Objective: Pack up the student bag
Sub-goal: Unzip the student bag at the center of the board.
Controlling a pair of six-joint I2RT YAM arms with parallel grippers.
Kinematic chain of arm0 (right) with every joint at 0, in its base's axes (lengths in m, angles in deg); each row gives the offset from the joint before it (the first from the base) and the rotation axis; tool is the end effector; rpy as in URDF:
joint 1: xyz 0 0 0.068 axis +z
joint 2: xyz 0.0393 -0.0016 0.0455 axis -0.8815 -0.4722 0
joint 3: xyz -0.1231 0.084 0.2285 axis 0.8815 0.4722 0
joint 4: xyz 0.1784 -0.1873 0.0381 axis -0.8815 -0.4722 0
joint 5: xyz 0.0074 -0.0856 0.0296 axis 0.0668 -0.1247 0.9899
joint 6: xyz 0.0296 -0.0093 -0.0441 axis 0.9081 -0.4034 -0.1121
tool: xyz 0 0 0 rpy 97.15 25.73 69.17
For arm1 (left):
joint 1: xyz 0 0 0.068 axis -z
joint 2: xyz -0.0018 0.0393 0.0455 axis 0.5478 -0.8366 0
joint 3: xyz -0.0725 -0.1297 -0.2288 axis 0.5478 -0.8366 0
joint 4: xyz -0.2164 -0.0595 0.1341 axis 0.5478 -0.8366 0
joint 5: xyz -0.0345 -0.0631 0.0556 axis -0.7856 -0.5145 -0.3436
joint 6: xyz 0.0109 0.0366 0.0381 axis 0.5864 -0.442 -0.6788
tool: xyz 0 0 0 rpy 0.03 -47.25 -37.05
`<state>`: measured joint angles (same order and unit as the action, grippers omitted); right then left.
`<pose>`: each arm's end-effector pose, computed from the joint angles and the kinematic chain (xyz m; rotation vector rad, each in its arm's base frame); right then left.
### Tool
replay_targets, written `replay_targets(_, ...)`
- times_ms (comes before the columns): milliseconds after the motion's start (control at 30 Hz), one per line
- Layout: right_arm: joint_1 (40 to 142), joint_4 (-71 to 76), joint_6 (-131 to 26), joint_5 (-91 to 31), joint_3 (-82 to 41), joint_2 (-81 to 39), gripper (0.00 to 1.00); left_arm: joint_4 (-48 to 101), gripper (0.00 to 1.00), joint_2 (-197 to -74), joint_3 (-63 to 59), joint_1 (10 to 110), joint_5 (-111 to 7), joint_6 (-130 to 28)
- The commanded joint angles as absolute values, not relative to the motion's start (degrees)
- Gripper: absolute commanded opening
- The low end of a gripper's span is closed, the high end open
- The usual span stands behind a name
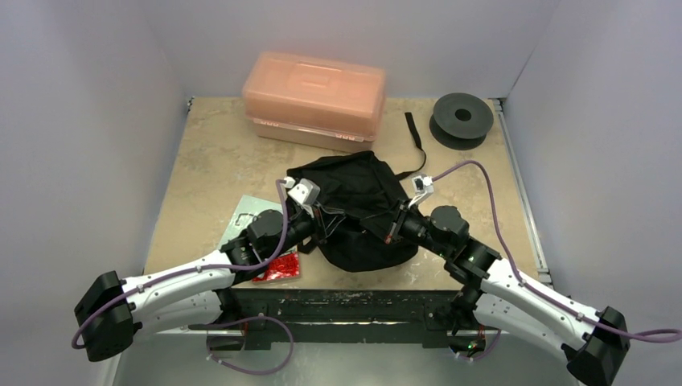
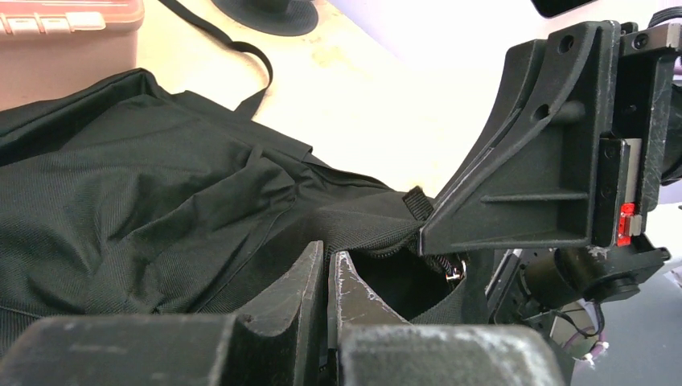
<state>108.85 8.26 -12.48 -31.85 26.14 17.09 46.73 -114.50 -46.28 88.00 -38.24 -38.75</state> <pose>0.1247 0.1390 0.2745 -0.0883 1.9054 1.2540 0.1305 -0.1791 0.2644 0.3935 1.6841 -0.9524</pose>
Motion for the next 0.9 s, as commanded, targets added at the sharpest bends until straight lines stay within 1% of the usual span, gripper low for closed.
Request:
replay_targets(0,107.4,17.2,-7.5,-29.5,28.1,20.4,0.0,53.5,0.0,-112.6,-47.2,87.2,-34.8,-36.7)
replay_targets(200,105.3,19.2,-5.7,-26.2,29.2,18.1,0.0,53.5,0.0,-112.5,-46.8,87.2,-36.2,-36.6)
replay_targets(300,104.4,20.0,-5.5,-25.0,29.6,17.8,0.06,53.4,0.0,-112.4,-46.8,87.2,-36.5,-36.5)
replay_targets(467,103.3,21.9,-4.6,-23.0,30.6,17.0,0.06,53.4,0.0,-112.4,-46.8,87.3,-37.1,-36.4)
replay_targets(500,103.0,22.3,-4.4,-22.5,30.8,16.6,0.08,53.4,0.0,-112.4,-46.8,87.2,-37.2,-36.3)
replay_targets(533,102.9,22.6,-4.2,-22.2,31.0,16.5,0.12,53.5,0.0,-112.3,-46.9,87.2,-37.3,-36.2)
replay_targets(567,102.7,22.9,-4.3,-21.9,31.1,16.5,0.14,53.4,0.0,-112.3,-46.9,87.2,-37.4,-36.2)
replay_targets(633,102.5,23.3,-4.4,-21.6,31.2,16.5,0.14,53.3,0.0,-112.1,-47.1,87.2,-37.3,-36.2)
replay_targets(700,102.3,23.6,-4.4,-21.2,31.2,16.1,0.19,53.1,0.0,-111.8,-47.2,87.2,-37.4,-36.2)
replay_targets(867,102.2,24.4,-4.2,-20.5,31.6,15.4,0.16,52.9,0.0,-111.4,-47.3,87.2,-37.4,-36.1)
